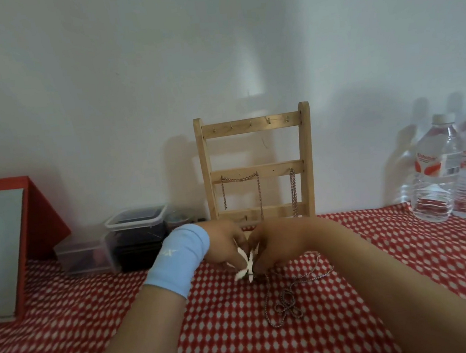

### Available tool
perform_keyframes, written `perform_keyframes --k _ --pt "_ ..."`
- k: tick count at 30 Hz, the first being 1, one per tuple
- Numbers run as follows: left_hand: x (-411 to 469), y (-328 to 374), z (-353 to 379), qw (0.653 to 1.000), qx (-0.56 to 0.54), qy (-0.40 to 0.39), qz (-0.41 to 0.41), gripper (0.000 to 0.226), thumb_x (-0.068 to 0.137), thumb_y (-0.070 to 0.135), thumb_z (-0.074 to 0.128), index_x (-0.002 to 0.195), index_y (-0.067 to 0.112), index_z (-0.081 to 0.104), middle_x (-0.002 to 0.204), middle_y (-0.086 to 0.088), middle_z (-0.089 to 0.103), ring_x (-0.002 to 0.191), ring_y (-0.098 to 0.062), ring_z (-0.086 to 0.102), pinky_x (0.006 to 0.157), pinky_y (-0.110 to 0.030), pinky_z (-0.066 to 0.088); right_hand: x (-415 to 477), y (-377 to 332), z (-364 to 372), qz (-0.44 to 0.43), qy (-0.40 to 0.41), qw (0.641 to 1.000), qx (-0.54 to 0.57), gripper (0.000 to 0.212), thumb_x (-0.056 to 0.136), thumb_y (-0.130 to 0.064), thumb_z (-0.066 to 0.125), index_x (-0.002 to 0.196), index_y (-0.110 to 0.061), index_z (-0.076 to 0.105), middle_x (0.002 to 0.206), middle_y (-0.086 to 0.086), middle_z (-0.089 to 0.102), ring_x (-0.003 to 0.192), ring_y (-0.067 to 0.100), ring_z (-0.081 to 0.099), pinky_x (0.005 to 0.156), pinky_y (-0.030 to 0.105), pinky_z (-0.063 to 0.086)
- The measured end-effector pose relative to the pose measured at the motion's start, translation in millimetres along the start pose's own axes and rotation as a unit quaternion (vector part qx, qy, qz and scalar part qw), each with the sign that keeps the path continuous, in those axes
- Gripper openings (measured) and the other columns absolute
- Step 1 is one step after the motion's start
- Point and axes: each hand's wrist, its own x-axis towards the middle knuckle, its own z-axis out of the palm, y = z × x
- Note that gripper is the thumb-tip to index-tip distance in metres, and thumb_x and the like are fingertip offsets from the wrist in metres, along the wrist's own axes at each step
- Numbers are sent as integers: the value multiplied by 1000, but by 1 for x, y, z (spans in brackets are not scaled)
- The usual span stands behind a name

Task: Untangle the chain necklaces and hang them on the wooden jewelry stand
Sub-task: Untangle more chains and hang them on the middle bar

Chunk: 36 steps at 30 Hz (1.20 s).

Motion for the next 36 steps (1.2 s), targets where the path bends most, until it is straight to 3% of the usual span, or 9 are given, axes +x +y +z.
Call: perform_keyframes --k 4,13,17,22,25,29,32,34,36 --pt "-12 -12 -21 994 -68 83 15 15 89 21 66 101 14 71 79 -5 72 73 -20 67 76 -31 56 -10 0 -12 -18 -11 996 90 9 99 -25 65 99 -23 74 55 -19 65 52 2 57 69 28 52" --pt "-24 -9 -36 915 -317 247 27 21 95 13 58 95 -7 63 78 -11 61 73 -22 62 78 -41 60 -23 1 -35 -27 138 971 193 9 87 -19 80 95 -23 81 76 -5 75 61 7 58 59 22 45" --pt "-26 -3 -38 841 -459 275 77 14 99 11 53 91 1 60 90 -19 59 81 -23 64 79 -42 61 -26 1 -37 1 147 982 121 3 85 -31 81 88 -31 80 89 -11 77 84 6 68 74 19 50" --pt "-30 1 -40 819 -479 292 122 14 96 11 58 96 2 68 88 -16 68 78 -24 69 62 -32 60 -23 -11 -31 -131 171 912 348 25 97 -10 65 117 -25 69 112 3 75 106 21 71 93 36 57" --pt "-28 1 -41 793 -476 356 134 16 98 13 55 91 6 66 73 -7 66 65 -17 67 58 -28 56 -19 -12 -28 -166 121 875 438 24 100 -4 59 123 -9 67 95 9 76 87 27 73 86 37 60" --pt "-28 -2 -49 653 -631 383 168 23 103 11 42 85 6 55 67 -8 62 67 -20 66 72 -38 61 -14 -3 -22 -116 76 922 361 20 105 -15 54 107 -11 73 78 4 70 61 17 60 68 35 56" --pt "-36 -10 -56 532 -752 326 215 28 104 12 37 81 7 53 63 -6 60 57 -20 66 56 -30 59 -15 1 -19 -23 -17 966 257 29 107 -28 51 105 -10 74 76 4 73 68 19 66 78 39 60" --pt "-41 -20 -58 564 -741 306 198 29 102 12 38 77 9 52 65 -5 53 45 -15 53 38 -19 42 -16 2 -18 34 -49 983 172 32 105 -35 54 100 -12 76 74 3 74 72 18 70 89 41 60" --pt "-42 -31 -56 702 -620 319 142 28 100 11 39 75 9 52 65 -7 52 41 -14 46 36 -18 32 -16 3 -17 63 -60 989 123 36 103 -40 57 98 -11 79 75 1 76 73 16 72 94 40 60"
